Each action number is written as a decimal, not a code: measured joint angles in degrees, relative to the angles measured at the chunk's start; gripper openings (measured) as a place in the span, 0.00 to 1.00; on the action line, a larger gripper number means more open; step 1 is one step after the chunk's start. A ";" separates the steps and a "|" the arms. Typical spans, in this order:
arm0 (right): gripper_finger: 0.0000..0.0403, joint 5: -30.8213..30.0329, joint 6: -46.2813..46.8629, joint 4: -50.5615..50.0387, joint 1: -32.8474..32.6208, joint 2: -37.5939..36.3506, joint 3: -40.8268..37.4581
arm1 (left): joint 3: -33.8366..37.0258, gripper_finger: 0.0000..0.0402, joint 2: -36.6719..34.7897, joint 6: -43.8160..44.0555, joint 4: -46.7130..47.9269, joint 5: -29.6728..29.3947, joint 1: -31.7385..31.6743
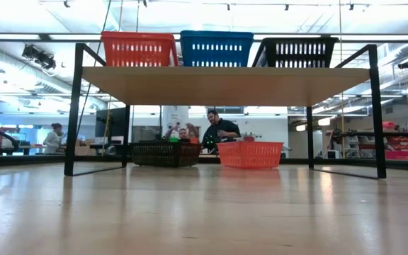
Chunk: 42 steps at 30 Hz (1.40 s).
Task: Stack baskets on shelf by color
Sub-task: Stack the bottom black bin on top of the black bin on the shelf
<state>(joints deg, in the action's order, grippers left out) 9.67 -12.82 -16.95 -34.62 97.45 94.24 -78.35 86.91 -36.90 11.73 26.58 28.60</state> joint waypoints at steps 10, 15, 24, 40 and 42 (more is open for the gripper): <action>0.02 3.21 1.76 -2.19 1.60 -0.17 0.11 | 0.04 0.26 -3.42 0.89 -1.19 -4.79 -1.85; 0.02 2.80 1.65 -2.93 1.72 -0.15 0.11 | 0.04 0.40 -5.13 5.18 1.18 -6.37 -2.68; 0.02 0.06 2.12 -6.47 1.84 -0.11 0.11 | 0.02 0.55 -7.23 7.47 6.66 -11.72 -3.80; 0.02 -26.44 7.22 -29.44 6.00 -4.67 0.01 | -0.15 0.49 -17.03 16.73 9.33 -35.51 -4.66; 0.02 -28.66 7.78 -31.35 7.34 -6.03 0.00 | -0.15 0.48 -17.05 18.61 10.31 -36.53 -4.66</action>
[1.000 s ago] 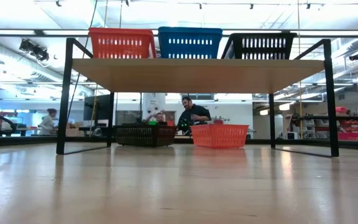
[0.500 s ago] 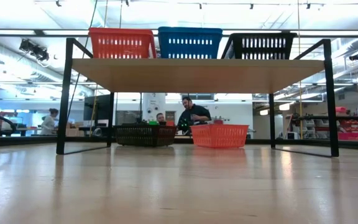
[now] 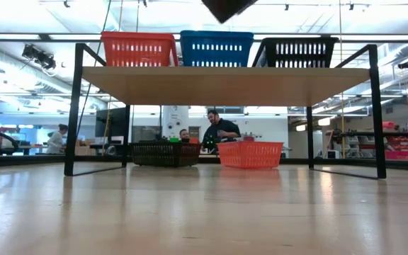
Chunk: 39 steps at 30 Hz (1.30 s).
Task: Stack baskets on shelf by color
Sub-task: Stack the bottom black bin on top of the black bin on the shelf
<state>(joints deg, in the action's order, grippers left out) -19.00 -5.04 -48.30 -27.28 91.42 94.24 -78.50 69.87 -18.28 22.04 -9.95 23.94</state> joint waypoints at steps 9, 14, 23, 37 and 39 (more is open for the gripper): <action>0.02 -7.34 4.92 -14.43 7.41 -5.35 0.04 | 0.07 0.43 0.28 9.00 8.62 -6.51 0.00; 0.02 -4.57 8.94 -21.08 10.27 -4.50 0.04 | 0.07 0.43 0.31 13.70 13.17 -9.45 0.02; 0.02 -2.05 14.55 -26.33 12.09 0.39 0.02 | 0.11 0.43 0.35 16.85 17.13 -10.85 0.02; 0.04 1.30 20.05 -28.52 12.46 1.96 0.04 | 0.19 0.43 1.59 17.68 17.90 -10.85 0.00; 0.05 1.36 20.50 -28.53 12.45 1.96 0.04 | 0.16 0.43 1.82 17.73 17.74 -10.88 0.00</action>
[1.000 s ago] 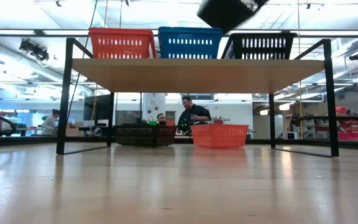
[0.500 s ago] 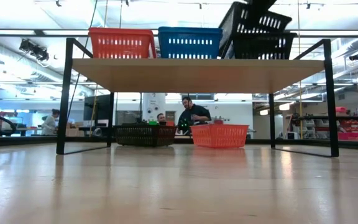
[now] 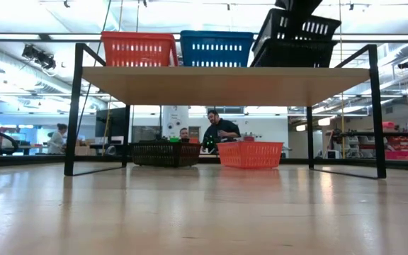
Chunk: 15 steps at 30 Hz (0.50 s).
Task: Stack baskets on shelf by color
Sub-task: Stack the bottom black bin on top of the black bin on the shelf
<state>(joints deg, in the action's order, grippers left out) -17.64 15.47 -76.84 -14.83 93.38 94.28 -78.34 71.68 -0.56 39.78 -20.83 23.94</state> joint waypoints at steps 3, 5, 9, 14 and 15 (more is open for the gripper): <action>0.08 0.87 0.00 0.10 0.14 0.00 0.00 | 0.02 0.43 0.54 -0.02 0.77 0.02 -0.07; 0.11 0.90 0.00 0.26 0.19 0.00 0.00 | 0.03 0.43 1.01 0.24 0.77 -0.01 -0.11; 0.17 0.89 -0.02 0.94 0.24 0.00 0.00 | 0.01 0.43 1.19 0.38 1.99 -0.01 -0.15; 0.26 0.87 -0.51 2.24 0.24 0.00 0.00 | 0.01 0.43 1.63 1.46 2.12 -0.12 -0.15; 0.29 0.79 -0.53 2.27 0.24 0.00 0.00 | 0.01 0.43 1.58 1.59 2.11 -0.15 -0.15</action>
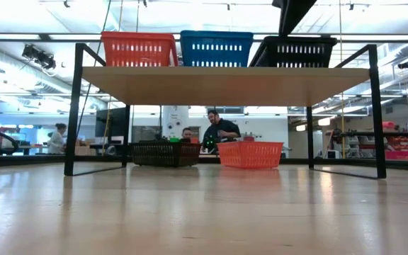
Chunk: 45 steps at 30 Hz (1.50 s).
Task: Stack baskets on shelf by color
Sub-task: Stack the bottom black bin on top of the black bin on the shelf, then stack the black bin on top of the black bin on the shelf
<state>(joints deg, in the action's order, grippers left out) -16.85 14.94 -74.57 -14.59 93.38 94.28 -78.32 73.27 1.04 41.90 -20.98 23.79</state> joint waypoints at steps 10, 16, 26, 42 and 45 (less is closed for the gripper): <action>0.48 -1.67 1.10 -1.86 -0.28 -0.13 2.17 | 0.00 0.43 -0.01 7.67 7.58 -9.14 0.00; 0.50 -1.08 4.64 -5.45 -2.58 -0.17 7.38 | 0.00 0.43 -0.13 10.97 14.01 -18.64 -1.62; 0.50 3.35 12.61 -6.39 -10.00 -0.22 10.71 | -0.02 0.43 -1.54 11.78 14.11 -17.40 -19.46; 0.49 3.60 16.59 -7.83 -15.08 -0.22 10.71 | -0.11 0.43 2.37 5.93 4.73 14.35 -65.84; 0.49 3.65 16.35 -9.42 -13.44 -0.20 10.71 | -0.09 0.43 6.31 5.48 7.25 18.29 -69.67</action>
<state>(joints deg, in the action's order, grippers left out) -13.20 31.29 -83.99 -28.03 93.19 104.99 -78.41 79.58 6.52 49.15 -2.68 -45.88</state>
